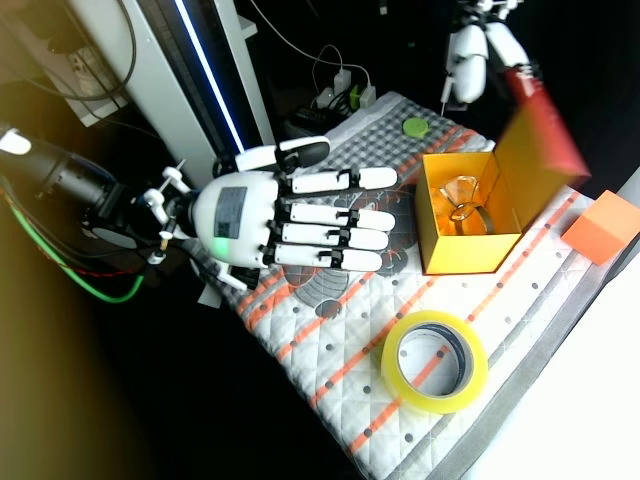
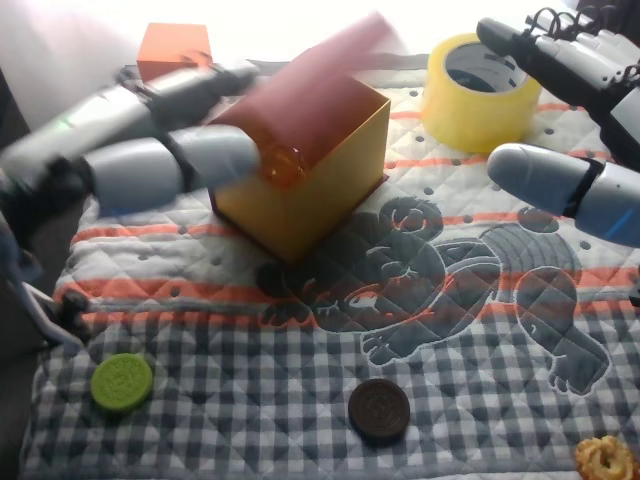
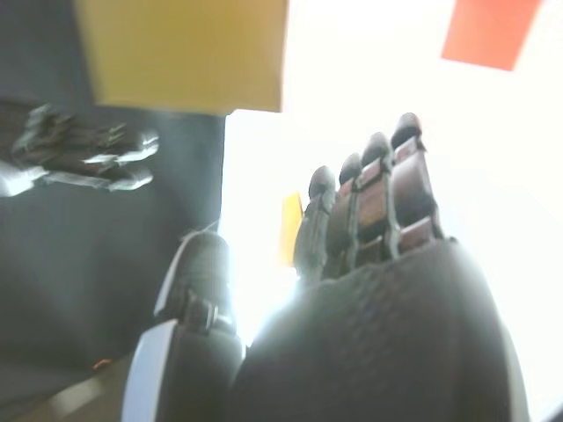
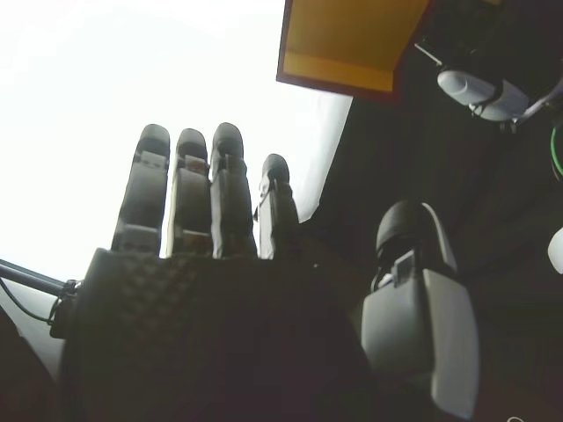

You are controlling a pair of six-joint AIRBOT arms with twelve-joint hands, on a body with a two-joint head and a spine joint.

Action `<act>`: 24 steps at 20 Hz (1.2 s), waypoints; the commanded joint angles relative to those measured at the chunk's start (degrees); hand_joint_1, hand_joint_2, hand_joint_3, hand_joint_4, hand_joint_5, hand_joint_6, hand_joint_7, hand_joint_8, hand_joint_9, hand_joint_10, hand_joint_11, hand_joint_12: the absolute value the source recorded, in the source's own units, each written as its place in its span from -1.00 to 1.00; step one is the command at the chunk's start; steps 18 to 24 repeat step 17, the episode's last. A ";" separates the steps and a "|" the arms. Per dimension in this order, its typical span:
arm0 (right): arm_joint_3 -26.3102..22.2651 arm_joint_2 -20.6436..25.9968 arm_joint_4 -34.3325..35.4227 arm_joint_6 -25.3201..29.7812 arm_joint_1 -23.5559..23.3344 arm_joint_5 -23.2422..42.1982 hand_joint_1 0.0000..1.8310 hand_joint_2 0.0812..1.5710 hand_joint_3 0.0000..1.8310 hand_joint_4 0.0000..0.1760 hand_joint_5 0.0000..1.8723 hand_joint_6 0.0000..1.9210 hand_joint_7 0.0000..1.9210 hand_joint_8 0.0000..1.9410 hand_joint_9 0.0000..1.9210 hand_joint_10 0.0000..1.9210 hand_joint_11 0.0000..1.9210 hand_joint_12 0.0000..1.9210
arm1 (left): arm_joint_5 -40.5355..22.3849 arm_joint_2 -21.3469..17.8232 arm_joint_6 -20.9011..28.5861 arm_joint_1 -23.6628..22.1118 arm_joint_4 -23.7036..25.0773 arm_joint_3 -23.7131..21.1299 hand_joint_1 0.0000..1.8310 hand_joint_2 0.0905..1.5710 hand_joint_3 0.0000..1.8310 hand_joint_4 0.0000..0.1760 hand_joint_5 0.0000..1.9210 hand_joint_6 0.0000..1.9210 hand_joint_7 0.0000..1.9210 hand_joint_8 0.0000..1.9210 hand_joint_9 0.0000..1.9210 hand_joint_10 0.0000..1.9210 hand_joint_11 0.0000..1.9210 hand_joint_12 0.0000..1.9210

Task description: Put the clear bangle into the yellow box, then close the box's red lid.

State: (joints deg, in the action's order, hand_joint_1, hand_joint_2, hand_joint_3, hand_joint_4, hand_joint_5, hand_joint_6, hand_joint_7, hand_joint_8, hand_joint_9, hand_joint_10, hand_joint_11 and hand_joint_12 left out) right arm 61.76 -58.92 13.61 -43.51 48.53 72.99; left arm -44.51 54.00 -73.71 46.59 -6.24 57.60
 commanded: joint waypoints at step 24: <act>-6.61 10.11 -1.98 -3.57 4.95 22.92 -0.76 0.64 -1.00 -0.24 -0.91 -0.99 -0.81 -1.00 -0.92 -0.98 -0.96 -0.99 | -37.78 -5.30 24.05 3.79 -2.82 0.83 -0.71 0.68 -1.00 -1.00 -0.77 -0.99 -0.78 -0.99 -0.76 -0.99 -0.77 -0.88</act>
